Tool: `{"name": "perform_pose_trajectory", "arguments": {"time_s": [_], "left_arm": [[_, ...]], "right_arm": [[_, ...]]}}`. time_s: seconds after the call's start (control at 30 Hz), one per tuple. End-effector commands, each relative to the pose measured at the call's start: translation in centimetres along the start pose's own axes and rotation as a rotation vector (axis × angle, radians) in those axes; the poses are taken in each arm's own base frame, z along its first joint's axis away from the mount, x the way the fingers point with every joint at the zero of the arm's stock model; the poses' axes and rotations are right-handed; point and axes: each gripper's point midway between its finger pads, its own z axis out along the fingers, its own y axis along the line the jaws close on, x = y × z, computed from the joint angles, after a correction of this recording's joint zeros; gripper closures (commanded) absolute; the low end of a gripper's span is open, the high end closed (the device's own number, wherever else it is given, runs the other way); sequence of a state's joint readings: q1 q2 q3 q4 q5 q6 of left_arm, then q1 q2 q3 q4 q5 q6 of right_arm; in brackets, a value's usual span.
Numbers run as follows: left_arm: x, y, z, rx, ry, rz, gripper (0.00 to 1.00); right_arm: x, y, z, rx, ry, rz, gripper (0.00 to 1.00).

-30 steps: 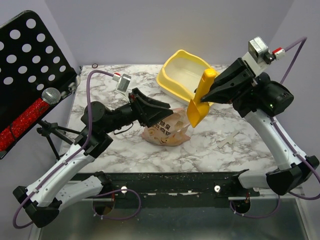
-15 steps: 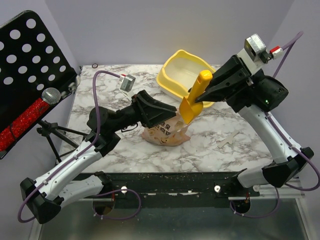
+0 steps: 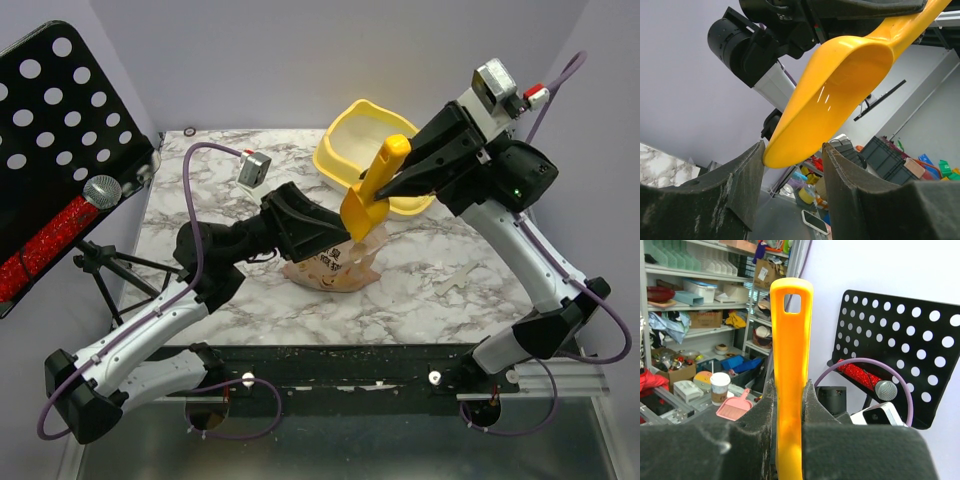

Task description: Fill the litter box with clean litter

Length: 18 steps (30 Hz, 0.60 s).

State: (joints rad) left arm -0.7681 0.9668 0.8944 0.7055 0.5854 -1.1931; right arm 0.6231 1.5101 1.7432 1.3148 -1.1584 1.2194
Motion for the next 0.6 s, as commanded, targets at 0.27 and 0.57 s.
{"name": "perform_pose_trajectory", "arguments": {"time_s": [0.27, 0.57], "left_arm": [[0.1, -2.8, -0.3, 0.134, -0.005, 0.043, 0.63], [-0.3, -4.7, -0.9, 0.191, -0.033, 0.084, 0.89]], "right_arm": [[-1.6, 3.5, 0.8, -0.154, -0.123, -0.332, 1.00], [-0.2, 4.6, 0.3, -0.147, -0.069, -0.339, 0.99]]}}
